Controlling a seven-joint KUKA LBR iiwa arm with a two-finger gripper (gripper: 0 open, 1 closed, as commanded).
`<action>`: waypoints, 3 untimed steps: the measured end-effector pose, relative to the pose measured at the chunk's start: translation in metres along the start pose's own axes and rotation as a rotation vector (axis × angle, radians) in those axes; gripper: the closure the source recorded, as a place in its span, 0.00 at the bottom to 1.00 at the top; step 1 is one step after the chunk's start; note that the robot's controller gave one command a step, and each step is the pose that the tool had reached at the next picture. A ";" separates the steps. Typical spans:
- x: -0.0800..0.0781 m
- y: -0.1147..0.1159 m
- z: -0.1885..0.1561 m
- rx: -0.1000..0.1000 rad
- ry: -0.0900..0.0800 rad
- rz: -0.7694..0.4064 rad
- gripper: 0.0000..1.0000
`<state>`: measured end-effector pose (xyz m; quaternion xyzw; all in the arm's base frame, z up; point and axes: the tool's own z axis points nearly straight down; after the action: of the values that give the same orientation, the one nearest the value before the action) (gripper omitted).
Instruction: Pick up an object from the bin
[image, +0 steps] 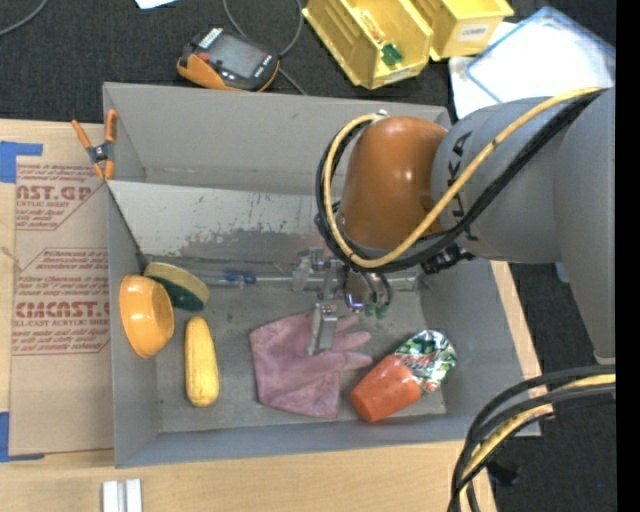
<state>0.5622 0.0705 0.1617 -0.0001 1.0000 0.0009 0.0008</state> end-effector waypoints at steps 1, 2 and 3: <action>0.000 0.000 0.000 0.000 0.000 0.000 0.00; -0.014 0.000 0.084 0.000 -0.005 -0.124 0.00; -0.019 0.002 0.097 0.000 -0.002 -0.133 0.00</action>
Offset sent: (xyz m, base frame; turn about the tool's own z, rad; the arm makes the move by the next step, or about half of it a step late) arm 0.0139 -0.0014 -0.0914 -0.1321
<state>0.5817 0.0729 0.0649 -0.0666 0.9978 0.0010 0.0020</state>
